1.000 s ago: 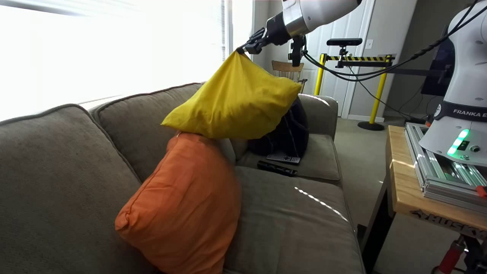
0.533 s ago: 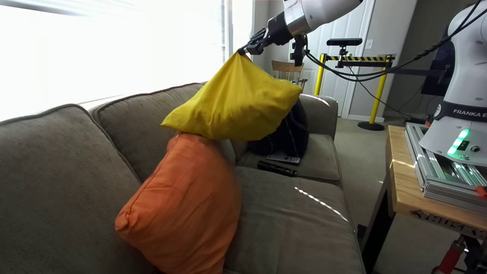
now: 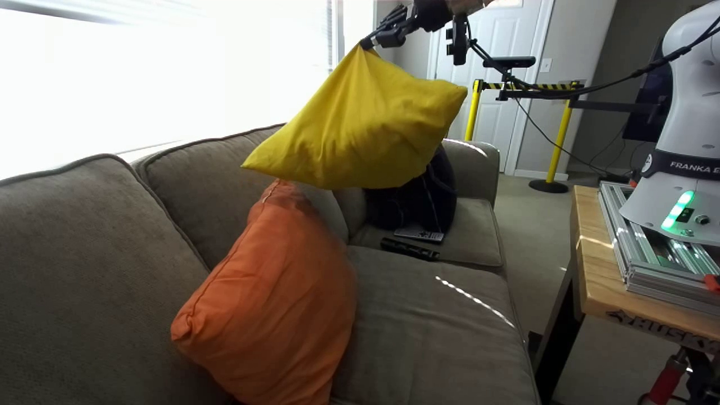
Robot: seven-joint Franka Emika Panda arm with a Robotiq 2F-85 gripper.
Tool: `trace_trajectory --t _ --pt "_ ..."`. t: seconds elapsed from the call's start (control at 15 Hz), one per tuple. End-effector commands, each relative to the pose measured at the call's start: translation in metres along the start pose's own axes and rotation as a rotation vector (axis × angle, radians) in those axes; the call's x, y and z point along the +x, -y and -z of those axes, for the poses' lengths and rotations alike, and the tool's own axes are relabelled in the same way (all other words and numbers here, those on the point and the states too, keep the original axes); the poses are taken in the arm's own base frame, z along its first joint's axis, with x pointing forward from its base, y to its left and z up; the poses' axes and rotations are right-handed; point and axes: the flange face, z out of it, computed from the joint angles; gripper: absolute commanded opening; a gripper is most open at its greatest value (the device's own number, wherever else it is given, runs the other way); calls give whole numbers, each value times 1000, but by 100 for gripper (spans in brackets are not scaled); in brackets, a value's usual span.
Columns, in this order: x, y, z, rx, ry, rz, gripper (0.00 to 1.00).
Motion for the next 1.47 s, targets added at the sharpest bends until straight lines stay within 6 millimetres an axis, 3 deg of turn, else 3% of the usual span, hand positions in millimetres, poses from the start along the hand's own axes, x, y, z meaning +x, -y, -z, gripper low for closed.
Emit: trace_trajectory --t 0.0,0.27,0.47,0.6,0.73,0.8,0.87,1.4 --pt "22 -11 18 -111 -97 89 0" --pt "43 4 13 -223 -186 178 0" --pt "45 38 20 -286 -246 277 0" --pt "34 63 27 -336 -280 341 0" --pt "3 69 20 -425 -279 355 0" --pt "20 74 18 -337 -265 331 2" --pt "7 78 17 -362 -262 347 2" --pt "8 33 2 -496 -221 326 0"
